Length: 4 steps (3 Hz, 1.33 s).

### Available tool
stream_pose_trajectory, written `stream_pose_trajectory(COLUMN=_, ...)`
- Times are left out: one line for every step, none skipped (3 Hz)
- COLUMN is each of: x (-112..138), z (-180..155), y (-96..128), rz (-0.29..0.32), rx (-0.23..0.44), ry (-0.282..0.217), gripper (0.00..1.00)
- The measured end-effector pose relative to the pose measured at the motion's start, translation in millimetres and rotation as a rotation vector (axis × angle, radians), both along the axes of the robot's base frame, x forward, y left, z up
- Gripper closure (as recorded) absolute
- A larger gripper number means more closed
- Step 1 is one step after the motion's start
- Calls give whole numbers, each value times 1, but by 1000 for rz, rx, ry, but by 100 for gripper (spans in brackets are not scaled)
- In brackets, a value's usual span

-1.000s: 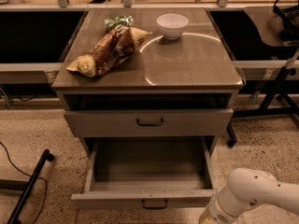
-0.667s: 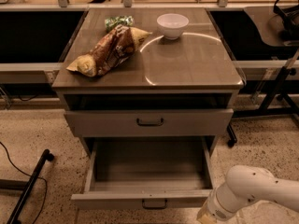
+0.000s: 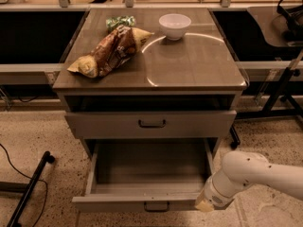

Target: Close middle drawer

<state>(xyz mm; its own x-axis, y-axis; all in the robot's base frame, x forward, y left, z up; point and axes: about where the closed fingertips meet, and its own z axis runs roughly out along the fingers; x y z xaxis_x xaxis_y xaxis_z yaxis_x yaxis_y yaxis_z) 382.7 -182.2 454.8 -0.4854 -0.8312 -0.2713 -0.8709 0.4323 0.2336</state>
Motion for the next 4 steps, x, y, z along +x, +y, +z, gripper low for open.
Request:
stream_pose_trajectory(x=10, z=-10, y=8, rz=15, rx=5, ry=4, gripper=100)
stream_pose_trajectory(x=12, z=-12, y=9, rz=15, rx=10, ry=5, gripper=100)
stream_pose_trajectory(x=18, z=-14, y=9, rz=11, rx=21, ry=-8, gripper=100)
stream_pose_trajectory(x=33, z=-15, y=11, rz=7, rx=39, ry=-44, gripper=100)
